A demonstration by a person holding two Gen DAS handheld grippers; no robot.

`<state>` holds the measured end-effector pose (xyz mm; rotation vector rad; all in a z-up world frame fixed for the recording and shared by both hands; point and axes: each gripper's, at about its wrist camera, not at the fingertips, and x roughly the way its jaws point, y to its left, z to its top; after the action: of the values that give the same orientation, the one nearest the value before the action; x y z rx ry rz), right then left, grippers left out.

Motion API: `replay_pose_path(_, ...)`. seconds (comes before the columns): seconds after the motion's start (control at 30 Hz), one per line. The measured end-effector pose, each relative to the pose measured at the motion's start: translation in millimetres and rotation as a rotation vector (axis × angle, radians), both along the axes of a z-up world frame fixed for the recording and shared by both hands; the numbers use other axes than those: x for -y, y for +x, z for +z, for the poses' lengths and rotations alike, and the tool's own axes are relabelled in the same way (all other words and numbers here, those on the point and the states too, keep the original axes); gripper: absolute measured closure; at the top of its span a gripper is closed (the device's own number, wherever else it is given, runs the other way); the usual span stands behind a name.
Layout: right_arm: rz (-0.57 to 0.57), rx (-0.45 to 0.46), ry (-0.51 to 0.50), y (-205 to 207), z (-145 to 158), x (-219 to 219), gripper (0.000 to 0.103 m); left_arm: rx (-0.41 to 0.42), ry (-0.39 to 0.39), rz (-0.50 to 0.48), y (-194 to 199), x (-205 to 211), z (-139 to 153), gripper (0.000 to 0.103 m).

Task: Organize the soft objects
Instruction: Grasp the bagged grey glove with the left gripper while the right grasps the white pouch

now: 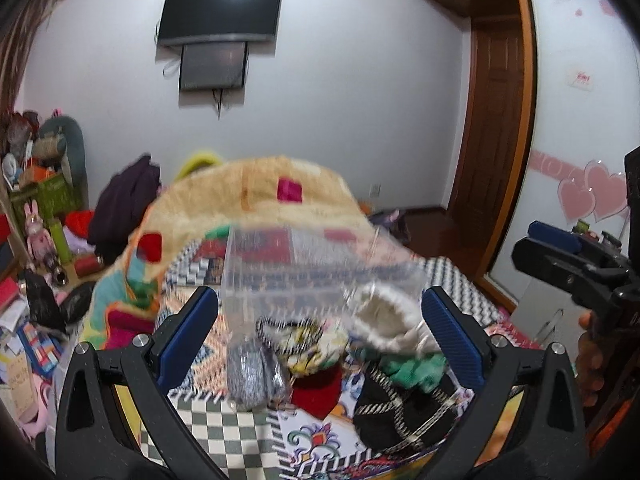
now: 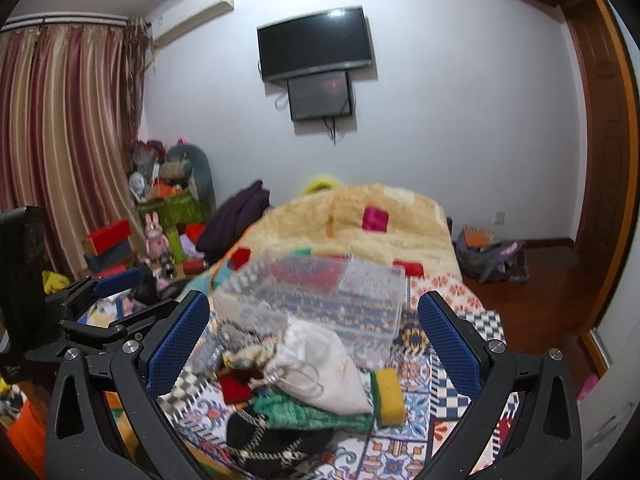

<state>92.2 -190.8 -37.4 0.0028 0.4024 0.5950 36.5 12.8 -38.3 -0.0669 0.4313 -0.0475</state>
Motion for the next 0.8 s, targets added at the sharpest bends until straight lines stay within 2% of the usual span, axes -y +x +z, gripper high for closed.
replay_pose_path(0.03, 0.001, -0.015, -0.007, 2.3, -4.9, 0.1, 0.000, 0.009, -0.014, 0.002, 3.3, -0.9, -6.8, 0.000)
replay_pose_path(0.2, 0.038, -0.116, -0.041, 18.4, -30.9, -7.4, 0.000, -0.120, -0.040, 0.032, 24.2, -11.0, -37.7, 0.003)
replay_pose_path(0.27, 0.058, -0.142, -0.060, 21.6, -39.5, -12.8, 0.000, -0.181, -0.037, 0.046, 33.2, -19.1, -46.5, 0.014)
replay_pose_path(0.4, 0.093, -0.179, -0.083, 25.2, -52.3, -21.3, 0.003, -0.233, -0.071, 0.078, 48.8, -36.4, -59.3, 0.023)
replay_pose_path(0.43, 0.101, -0.192, -0.089, 26.6, -55.8, -23.9, 0.004, -0.237, -0.077, 0.085, 51.2, -40.2, -61.7, 0.029)
replay_pose_path(0.57, 0.112, -0.235, -0.111, 35.7, -67.6, -31.3, 0.015, -0.262, -0.107, 0.088, 60.5, -51.7, -71.4, 0.048)
replay_pose_path(0.63, 0.119, -0.262, -0.117, 41.2, -73.0, -33.6, 0.021, -0.276, -0.104, 0.079, 64.4, -53.2, -75.4, 0.055)
replay_pose_path(0.7, 0.126, -0.289, -0.124, 44.9, -77.8, -37.4, 0.033, -0.291, -0.103, 0.065, 68.4, -51.7, -79.6, 0.061)
replay_pose_path(0.8, 0.138, -0.317, -0.136, 49.1, -84.2, -41.0, 0.041, -0.313, -0.094, 0.057, 72.5, -50.5, -85.0, 0.070)
